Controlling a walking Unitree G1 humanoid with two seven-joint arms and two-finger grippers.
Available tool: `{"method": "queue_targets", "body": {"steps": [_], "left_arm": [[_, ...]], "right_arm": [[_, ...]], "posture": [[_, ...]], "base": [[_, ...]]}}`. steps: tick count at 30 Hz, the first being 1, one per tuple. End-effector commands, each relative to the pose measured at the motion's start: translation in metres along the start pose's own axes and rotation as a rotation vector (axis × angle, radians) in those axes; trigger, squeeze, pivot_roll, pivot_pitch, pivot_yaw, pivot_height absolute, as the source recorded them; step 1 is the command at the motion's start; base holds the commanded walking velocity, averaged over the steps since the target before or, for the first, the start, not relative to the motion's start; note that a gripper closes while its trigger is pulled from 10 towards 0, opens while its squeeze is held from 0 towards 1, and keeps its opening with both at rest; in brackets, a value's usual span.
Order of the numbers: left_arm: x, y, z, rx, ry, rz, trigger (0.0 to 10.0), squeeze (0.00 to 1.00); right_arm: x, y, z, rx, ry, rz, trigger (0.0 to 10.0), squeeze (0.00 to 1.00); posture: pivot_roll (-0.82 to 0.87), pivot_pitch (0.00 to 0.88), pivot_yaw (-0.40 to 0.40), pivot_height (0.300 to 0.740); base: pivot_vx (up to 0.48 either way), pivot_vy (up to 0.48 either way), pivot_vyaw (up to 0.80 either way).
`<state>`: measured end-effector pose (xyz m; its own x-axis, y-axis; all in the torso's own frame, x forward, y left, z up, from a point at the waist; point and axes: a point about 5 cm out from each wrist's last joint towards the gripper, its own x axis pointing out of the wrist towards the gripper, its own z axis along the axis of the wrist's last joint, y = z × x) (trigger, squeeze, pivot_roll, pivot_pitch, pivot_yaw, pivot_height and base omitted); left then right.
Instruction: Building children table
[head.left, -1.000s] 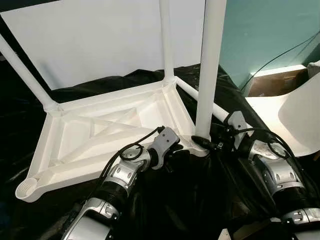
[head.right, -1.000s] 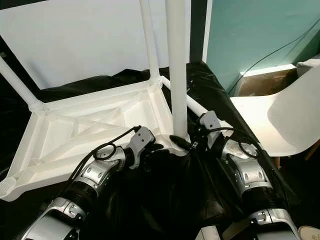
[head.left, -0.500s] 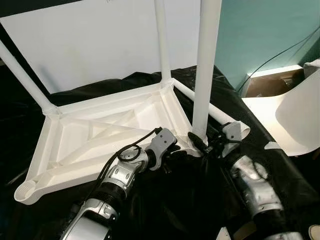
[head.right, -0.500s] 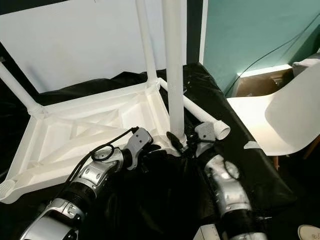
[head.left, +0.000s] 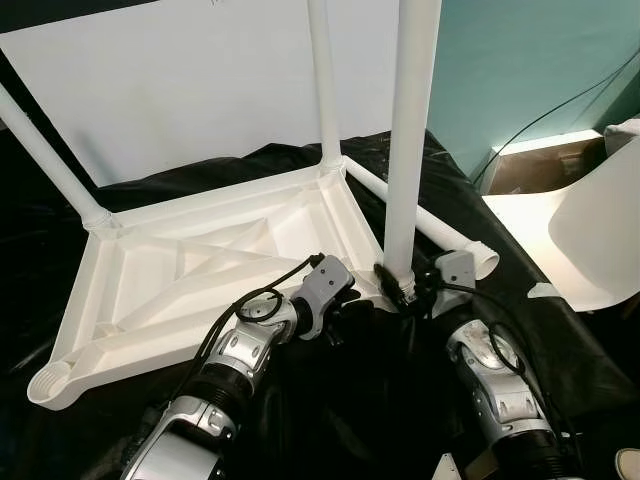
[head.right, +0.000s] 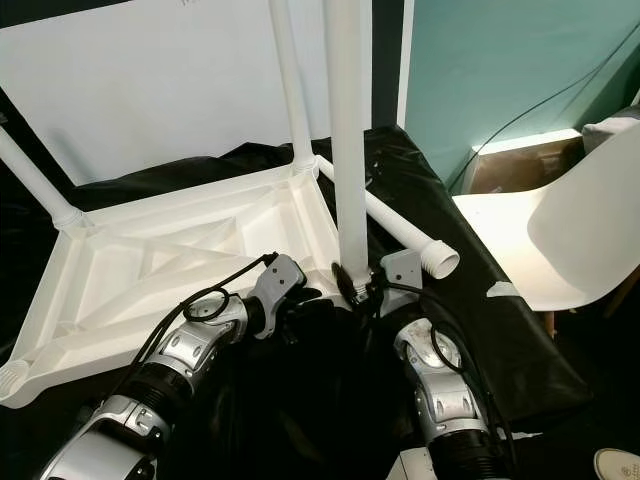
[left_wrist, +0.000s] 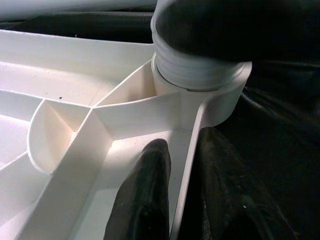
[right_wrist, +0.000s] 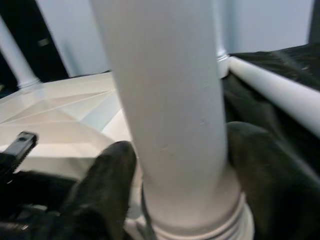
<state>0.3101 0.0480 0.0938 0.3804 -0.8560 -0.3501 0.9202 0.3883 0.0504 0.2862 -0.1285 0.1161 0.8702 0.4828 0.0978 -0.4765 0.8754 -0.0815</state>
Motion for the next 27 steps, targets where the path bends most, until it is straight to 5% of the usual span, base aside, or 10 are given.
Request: {"method": "queue_targets", "body": {"steps": [1, 2, 14, 27], "left_arm": [[0.006, -0.014, -0.025, -0.06, 0.1, -0.062, 10.0, 0.0], [0.005, -0.014, -0.025, -0.061, 0.1, -0.063, 10.0, 0.0], [0.007, -0.016, -0.024, -0.063, 0.097, -0.071, 10.0, 0.0], [0.006, -0.016, -0.026, -0.066, 0.099, -0.068, 10.0, 0.0]], "right_arm": [[0.004, 0.01, -0.007, 0.024, 0.04, 0.071, 10.0, 1.0], [0.005, 0.009, -0.005, -0.013, 0.042, 0.124, 10.0, 0.0], [0.014, -0.014, 0.004, -0.212, 0.095, 0.413, 10.0, 0.0], [0.03, -0.023, 0.01, -0.248, 0.116, 0.569, 10.0, 0.0]], "posture": [[-0.03, 0.0, 0.082, 0.74], [-0.03, 0.0, 0.082, 0.74], [-0.03, 0.0, 0.078, 0.74], [-0.01, 0.0, 0.077, 0.74]], "base": [[0.0, 0.0, 0.0], [0.0, 0.0, 0.0], [0.0, 0.0, 0.0], [0.0, 0.0, 0.0]]}}
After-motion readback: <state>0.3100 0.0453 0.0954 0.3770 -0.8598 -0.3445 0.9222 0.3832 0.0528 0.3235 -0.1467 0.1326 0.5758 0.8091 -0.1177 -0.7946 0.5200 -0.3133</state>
